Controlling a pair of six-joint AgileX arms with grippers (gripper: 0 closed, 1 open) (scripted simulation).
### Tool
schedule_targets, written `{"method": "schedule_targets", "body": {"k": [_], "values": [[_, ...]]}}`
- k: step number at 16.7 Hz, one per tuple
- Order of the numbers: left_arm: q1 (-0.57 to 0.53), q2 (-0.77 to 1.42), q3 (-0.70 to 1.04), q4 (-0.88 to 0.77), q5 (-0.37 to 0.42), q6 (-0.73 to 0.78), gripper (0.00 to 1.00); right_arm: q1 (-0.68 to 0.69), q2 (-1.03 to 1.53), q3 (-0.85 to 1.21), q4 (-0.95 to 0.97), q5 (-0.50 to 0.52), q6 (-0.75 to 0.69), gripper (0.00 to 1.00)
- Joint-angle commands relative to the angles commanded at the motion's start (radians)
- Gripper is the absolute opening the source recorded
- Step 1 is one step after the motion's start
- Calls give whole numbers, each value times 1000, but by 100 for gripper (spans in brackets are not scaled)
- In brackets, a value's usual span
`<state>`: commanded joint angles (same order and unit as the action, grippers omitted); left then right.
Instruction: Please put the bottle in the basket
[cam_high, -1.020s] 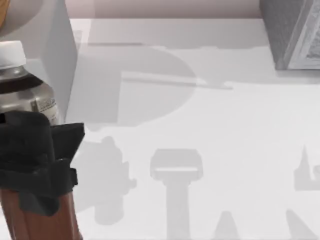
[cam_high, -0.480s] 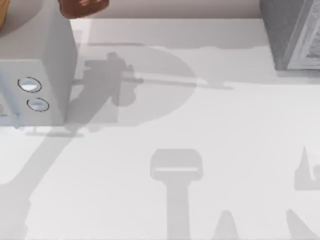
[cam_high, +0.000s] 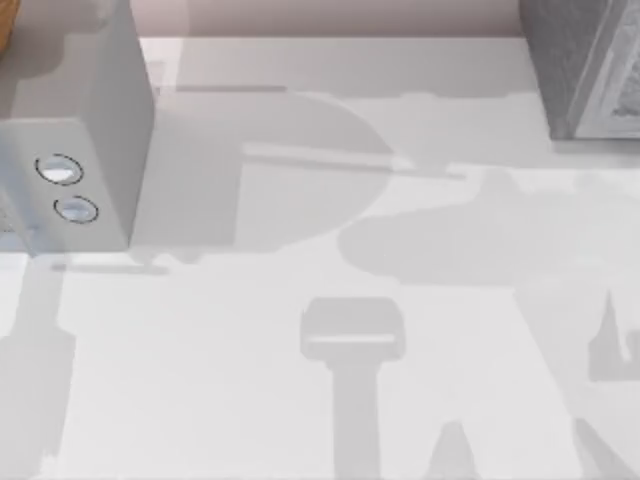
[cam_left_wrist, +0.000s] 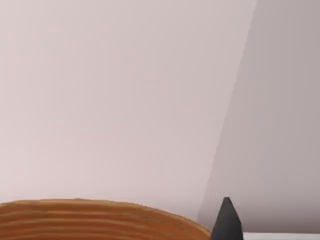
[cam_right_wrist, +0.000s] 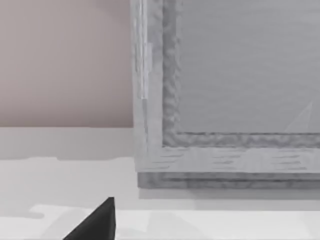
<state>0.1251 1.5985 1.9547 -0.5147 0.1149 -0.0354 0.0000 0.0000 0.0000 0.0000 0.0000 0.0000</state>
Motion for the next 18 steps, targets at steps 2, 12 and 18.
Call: {"method": "schedule_targets", "body": {"k": [2,12,18], "values": [[57,14,13,44,12,49,0,0,0,0,0,0,0,100],[58,31,-37,107,17,62,0,0,0,0,0,0,0,100],[59,101,-94,251,3,61,0,0,0,0,0,0,0,100]]}}
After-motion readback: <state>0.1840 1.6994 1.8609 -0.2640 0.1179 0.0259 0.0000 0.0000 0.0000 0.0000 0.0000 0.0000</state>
